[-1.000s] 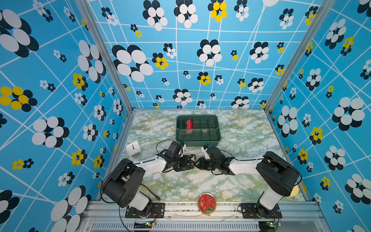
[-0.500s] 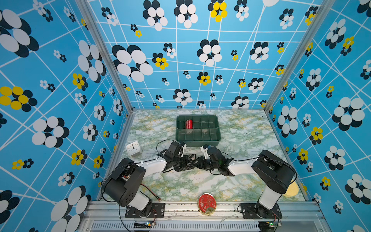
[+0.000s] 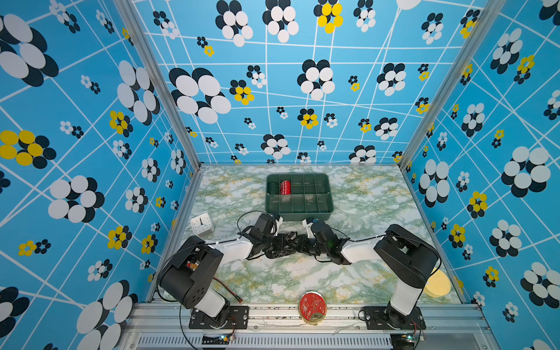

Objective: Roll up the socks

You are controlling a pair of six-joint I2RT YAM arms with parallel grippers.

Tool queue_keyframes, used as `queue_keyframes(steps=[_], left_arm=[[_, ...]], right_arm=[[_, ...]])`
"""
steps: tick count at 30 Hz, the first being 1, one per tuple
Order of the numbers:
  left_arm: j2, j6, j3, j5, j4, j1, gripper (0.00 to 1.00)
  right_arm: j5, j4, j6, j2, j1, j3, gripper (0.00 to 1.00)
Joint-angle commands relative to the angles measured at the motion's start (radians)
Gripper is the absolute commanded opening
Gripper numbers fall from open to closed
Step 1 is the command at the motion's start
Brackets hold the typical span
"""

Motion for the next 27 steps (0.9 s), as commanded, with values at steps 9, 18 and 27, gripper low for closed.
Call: queue_keyframes(steps=[9,18,27], left_arm=[[0.093,-0.022,-0.034,-0.002,-0.102,-0.054,0.00],[0.010,-0.019,-0.023,-0.026,-0.155,-0.060,0.16],[-0.240,-0.019,-0.016,-0.104,-0.311,-0.058,0.18]], right_arm=[[0.069,-0.056,-0.026,0.005,0.016,0.032,0.33],[0.141,-0.312,-0.121,-0.002,0.044,0.116,0.05],[0.185,-0.425,-0.157,0.003,0.053,0.160,0.04]])
